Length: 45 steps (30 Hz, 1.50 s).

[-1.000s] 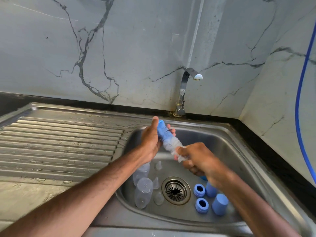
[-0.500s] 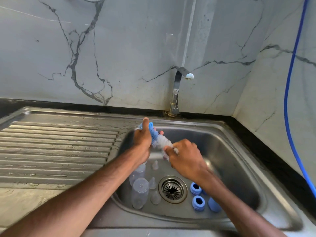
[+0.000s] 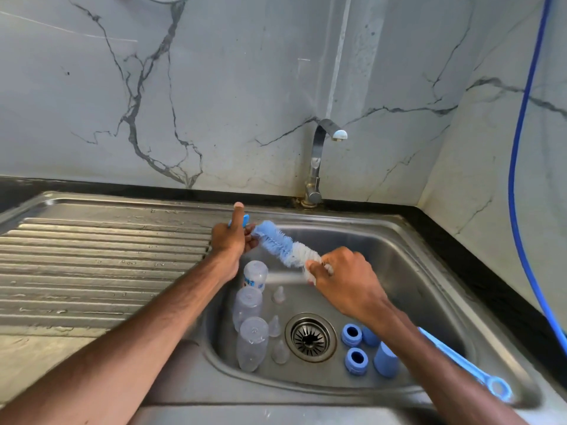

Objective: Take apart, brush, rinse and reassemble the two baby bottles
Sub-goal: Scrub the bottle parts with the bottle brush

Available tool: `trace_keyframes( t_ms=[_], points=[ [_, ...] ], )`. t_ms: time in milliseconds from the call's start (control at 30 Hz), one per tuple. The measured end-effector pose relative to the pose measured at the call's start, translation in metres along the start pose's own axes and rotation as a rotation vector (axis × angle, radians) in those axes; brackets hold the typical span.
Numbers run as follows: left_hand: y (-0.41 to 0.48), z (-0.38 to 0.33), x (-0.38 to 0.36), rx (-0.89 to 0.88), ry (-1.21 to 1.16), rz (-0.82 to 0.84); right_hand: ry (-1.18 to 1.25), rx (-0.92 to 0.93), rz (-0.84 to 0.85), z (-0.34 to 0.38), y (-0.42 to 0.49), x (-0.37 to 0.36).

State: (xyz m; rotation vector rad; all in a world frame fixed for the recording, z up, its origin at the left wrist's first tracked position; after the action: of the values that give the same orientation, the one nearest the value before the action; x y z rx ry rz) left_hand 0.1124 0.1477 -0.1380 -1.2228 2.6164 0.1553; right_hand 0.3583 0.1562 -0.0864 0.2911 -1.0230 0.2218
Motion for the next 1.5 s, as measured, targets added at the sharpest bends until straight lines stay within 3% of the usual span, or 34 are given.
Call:
trace_keyframes(
  t_ms=[233,400,567,867,1033,1267,1500],
  points=[
    [-0.027,0.000,-0.035,0.094,-0.214,0.385,0.178,-0.057,-0.159,-0.028,0.015,0.038],
    [-0.051,-0.007,-0.058,0.098,-0.208,0.625,0.252,-0.006,-0.071,-0.024,0.016,0.025],
    [-0.068,-0.011,-0.072,0.115,-0.241,0.828,0.191,-0.046,-0.108,-0.036,0.020,0.032],
    [-0.061,-0.012,-0.064,0.072,-0.208,0.702,0.279,0.025,-0.077,-0.026,0.016,0.031],
    [-0.069,-0.011,-0.069,0.056,-0.139,0.736,0.332,0.039,-0.065,-0.024,0.014,0.031],
    [-0.078,-0.012,-0.078,0.166,-0.302,0.829,0.270,-0.019,-0.102,-0.036,0.019,0.034],
    [-0.060,-0.007,-0.061,0.140,-0.270,0.608,0.301,0.068,-0.006,-0.027,0.017,0.024]
  ],
)
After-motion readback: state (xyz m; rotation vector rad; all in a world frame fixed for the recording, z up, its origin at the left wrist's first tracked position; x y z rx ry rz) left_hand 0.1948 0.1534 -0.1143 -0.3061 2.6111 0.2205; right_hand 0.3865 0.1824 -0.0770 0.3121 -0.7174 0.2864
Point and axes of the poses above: each hand's wrist, its own y-axis towards the middle knuckle, its own x-axis out of the back of the hand, z = x × y, the point moved 8 cm from there along y, towards the middle knuckle, and after that the axes turned 9 degrees about -x, right-handed, at the moved point
